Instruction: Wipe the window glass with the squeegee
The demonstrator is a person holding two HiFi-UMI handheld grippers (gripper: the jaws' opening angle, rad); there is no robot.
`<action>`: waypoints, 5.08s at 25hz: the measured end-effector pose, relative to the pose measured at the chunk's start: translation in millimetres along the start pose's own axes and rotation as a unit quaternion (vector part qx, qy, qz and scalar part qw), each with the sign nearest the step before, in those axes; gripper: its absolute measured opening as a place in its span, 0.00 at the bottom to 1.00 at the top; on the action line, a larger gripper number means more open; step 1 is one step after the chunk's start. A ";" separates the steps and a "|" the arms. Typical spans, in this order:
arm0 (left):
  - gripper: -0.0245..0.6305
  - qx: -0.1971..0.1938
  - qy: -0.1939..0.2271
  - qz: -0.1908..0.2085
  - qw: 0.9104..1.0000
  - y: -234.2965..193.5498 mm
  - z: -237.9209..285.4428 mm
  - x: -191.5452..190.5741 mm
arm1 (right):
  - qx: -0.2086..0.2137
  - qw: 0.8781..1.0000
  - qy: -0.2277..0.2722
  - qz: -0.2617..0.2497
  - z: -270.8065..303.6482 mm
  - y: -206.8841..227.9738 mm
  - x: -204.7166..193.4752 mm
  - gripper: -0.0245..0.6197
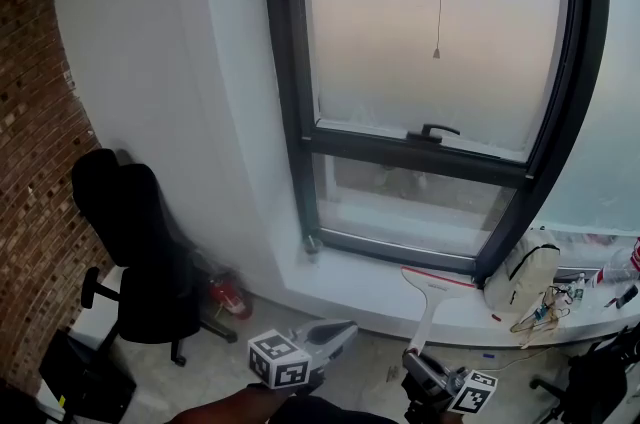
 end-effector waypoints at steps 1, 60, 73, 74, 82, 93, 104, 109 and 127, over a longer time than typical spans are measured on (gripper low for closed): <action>0.04 0.005 0.004 0.003 1.000 2.9 0.9 -0.6 | -0.002 1.000 -0.001 0.006 -6.3 2.1 0.7 0.19; 0.04 0.061 0.035 0.059 0.996 -282.6 74.4 185.9 | 0.118 0.986 -0.033 -0.109 395.1 202.5 199.1 0.17; 0.04 0.094 0.030 0.040 0.994 -295.2 66.0 167.3 | 0.213 0.953 -0.029 -0.213 537.9 164.5 330.0 0.17; 0.04 0.095 0.030 0.041 0.994 -296.0 65.6 167.3 | 0.215 0.952 -0.028 -0.219 546.6 162.7 336.9 0.17; 0.04 0.113 0.040 0.040 0.992 -301.4 59.7 167.6 | 0.216 0.944 -0.021 -0.248 590.3 153.4 383.0 0.17; 0.04 0.123 0.044 0.032 0.991 -305.6 50.5 163.5 | 0.201 0.950 -0.033 -0.236 588.1 172.9 374.2 0.17; 0.04 0.117 0.034 0.029 0.992 -303.6 51.8 156.2 | 0.176 0.960 -0.055 -0.210 571.6 208.9 324.2 0.17; 0.04 0.112 0.025 0.027 0.993 -300.3 54.9 150.8 | 0.158 0.966 -0.053 -0.196 560.7 226.9 307.8 0.17; 0.04 0.107 0.020 0.027 0.994 -296.3 61.7 147.4 | 0.125 0.979 -0.065 -0.146 536.5 274.7 249.1 0.17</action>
Point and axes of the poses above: the fingertips, and each gripper's own axes: z forward along the fingers, y to its right, x out of its top, the point moved 3 cm from there along -z, backward along the fingers, and after that the axes turned 7 degrees about -z, right-handed, at the moved point
